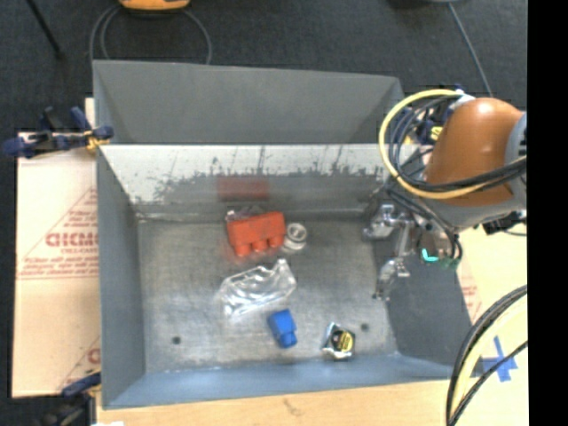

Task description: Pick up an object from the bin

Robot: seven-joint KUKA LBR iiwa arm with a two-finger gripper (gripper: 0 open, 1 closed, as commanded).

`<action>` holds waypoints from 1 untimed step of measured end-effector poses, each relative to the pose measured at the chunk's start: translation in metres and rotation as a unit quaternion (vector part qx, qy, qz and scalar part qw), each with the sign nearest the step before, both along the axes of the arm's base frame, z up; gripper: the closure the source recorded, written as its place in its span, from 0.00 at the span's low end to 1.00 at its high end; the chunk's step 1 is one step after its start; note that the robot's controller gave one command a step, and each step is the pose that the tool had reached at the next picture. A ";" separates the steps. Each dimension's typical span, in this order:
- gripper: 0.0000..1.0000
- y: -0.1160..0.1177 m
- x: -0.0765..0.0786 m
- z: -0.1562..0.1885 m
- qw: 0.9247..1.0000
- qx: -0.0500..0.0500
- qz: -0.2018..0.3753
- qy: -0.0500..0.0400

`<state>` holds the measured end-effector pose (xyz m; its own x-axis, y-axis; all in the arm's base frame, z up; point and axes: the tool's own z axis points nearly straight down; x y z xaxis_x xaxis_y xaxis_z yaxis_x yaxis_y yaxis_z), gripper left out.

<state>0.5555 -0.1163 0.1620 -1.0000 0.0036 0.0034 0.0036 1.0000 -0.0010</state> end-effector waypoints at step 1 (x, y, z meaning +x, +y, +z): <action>0.00 0.071 0.098 -0.009 0.997 0.001 0.082 -0.006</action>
Offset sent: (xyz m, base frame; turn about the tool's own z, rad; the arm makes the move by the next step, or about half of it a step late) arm 0.0950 0.0689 -0.0096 -0.1618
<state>0.6533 -0.0455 0.1534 -0.9871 -0.1599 -0.0086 -0.1599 0.9871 -0.0004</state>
